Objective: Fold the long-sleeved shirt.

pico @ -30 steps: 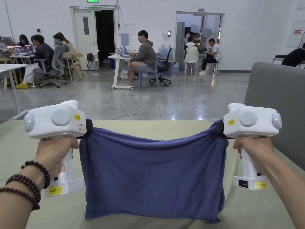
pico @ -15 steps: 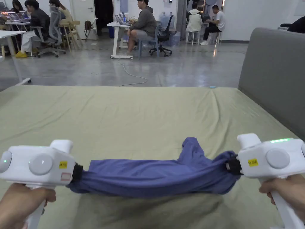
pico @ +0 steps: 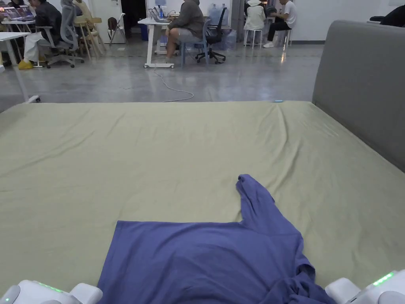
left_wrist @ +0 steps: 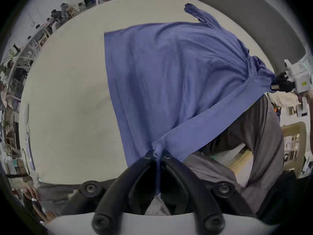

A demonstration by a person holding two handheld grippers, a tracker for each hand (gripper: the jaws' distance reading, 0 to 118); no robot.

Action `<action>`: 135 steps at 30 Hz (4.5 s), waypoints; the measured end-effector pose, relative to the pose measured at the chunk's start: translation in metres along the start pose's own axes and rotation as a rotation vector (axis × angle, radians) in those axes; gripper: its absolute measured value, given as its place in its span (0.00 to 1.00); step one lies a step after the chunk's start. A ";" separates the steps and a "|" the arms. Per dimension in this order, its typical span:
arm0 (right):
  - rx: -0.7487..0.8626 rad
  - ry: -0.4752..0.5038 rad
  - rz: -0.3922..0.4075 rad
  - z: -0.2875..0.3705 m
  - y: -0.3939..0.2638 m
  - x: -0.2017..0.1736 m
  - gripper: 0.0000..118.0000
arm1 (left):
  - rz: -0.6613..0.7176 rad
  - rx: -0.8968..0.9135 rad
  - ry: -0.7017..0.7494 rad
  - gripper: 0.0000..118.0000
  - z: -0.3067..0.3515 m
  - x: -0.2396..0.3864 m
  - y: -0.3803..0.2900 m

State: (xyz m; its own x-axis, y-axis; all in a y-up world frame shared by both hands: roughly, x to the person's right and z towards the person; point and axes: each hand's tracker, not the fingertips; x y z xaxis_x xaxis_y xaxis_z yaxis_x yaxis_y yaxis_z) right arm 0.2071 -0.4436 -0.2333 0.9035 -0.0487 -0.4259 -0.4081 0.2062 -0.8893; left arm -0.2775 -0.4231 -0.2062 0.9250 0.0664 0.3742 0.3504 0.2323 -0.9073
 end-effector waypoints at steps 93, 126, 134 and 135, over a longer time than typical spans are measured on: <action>0.821 -0.288 -0.184 0.316 0.375 0.100 0.00 | 0.134 0.994 0.143 0.00 0.262 -0.101 0.346; 0.717 -0.256 -0.281 0.193 0.445 0.127 0.00 | 0.265 0.779 0.187 0.00 0.153 -0.125 0.405; 0.678 -0.220 -0.267 0.162 0.407 0.120 0.00 | 0.290 0.760 0.115 0.00 0.123 -0.119 0.353; 0.678 -0.214 -0.259 0.165 0.399 0.117 0.00 | 0.286 0.761 0.111 0.00 0.127 -0.116 0.345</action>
State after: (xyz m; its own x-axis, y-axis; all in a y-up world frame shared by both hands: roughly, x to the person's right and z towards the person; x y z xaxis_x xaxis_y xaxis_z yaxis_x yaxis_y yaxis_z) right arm 0.1720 -0.2052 -0.6110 0.9935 -0.0011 -0.1142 -0.0716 0.7732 -0.6301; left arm -0.2830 -0.2276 -0.5385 0.9865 0.1357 0.0912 -0.0597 0.8185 -0.5714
